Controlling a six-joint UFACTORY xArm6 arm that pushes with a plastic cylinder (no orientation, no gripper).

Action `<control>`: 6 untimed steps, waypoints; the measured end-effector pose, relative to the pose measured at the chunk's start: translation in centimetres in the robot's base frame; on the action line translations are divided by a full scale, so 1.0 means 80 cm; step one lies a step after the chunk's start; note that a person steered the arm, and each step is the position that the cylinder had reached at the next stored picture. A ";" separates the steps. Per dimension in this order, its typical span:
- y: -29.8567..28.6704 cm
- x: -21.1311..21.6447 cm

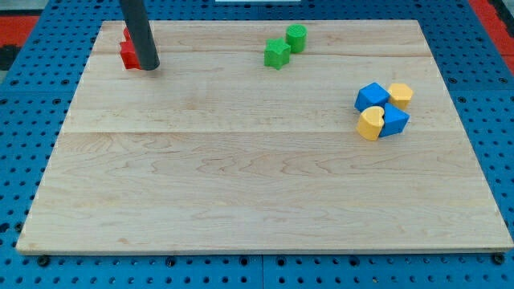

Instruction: Move the red blocks slightly towards the top

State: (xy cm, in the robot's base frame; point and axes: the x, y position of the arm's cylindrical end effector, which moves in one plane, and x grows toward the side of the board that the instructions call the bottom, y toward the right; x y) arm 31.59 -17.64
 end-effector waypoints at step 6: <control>-0.029 -0.020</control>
